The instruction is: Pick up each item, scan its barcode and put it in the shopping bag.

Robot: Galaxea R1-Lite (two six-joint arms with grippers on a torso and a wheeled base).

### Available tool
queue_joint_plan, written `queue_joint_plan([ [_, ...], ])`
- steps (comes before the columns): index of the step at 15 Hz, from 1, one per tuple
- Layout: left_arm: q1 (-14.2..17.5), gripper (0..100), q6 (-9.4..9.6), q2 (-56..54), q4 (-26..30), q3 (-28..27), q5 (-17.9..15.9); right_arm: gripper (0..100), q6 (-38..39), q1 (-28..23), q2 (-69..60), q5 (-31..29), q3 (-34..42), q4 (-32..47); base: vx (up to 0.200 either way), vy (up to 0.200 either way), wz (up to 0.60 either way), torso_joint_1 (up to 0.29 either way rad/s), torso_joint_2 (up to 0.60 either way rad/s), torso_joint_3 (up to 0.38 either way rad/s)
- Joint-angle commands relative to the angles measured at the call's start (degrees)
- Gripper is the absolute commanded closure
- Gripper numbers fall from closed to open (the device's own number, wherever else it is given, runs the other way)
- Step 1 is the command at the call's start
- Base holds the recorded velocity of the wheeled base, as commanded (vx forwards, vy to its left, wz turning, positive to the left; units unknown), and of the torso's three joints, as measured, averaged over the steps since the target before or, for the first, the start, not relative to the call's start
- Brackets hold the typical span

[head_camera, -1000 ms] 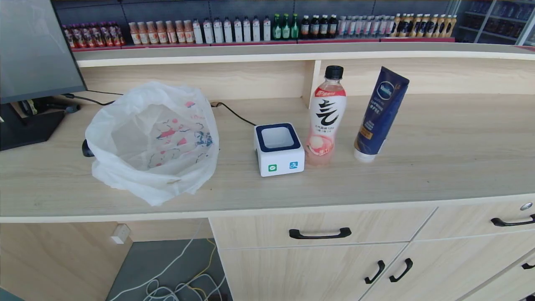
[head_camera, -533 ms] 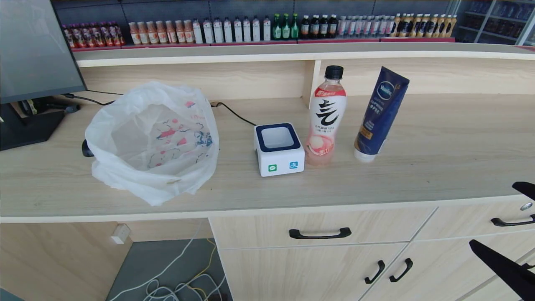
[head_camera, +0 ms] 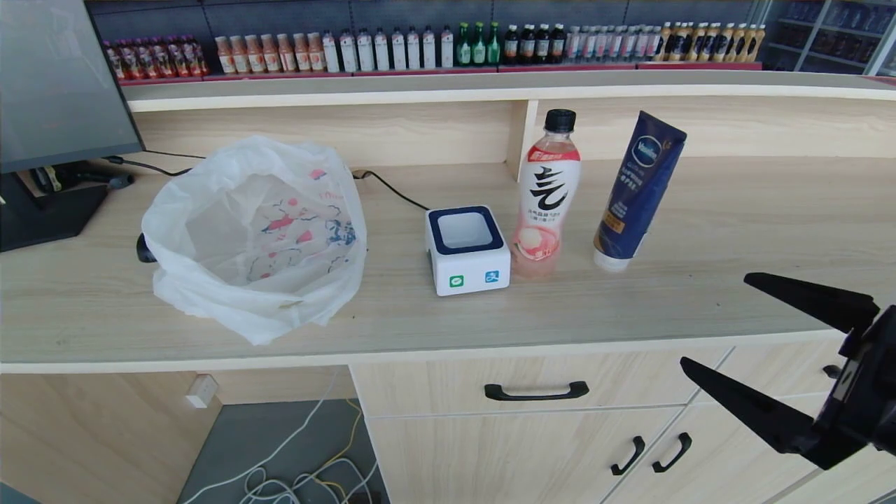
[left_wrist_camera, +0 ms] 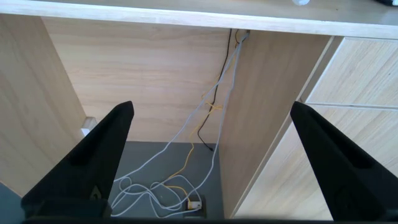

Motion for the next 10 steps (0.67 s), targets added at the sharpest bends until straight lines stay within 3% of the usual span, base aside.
queue_joint_plan([
  [1, 0.0, 0, -0.02, 0.0, 0.0, 0.0, 0.0, 0, 0.3, 4.7, 4.7, -3.0, -0.8, -2.1, 0.0, 0.0, 0.0, 0.0, 0.0, 0.0],
  [5, 0.0, 0, -0.02, 0.0, 0.0, 0.0, 0.0, 0, 3.8, 10.9, 12.0, -15.5, -0.5, -11.6, 0.0, 0.0, 0.0, 0.0, 0.0, 0.0],
  [10, 0.0, 0, -0.02, 0.0, 0.0, 0.0, 0.0, 0, 6.6, 11.2, 18.9, -23.3, -1.2, -19.7, 0.0, 0.0, 0.0, 0.0, 0.0, 0.0],
])
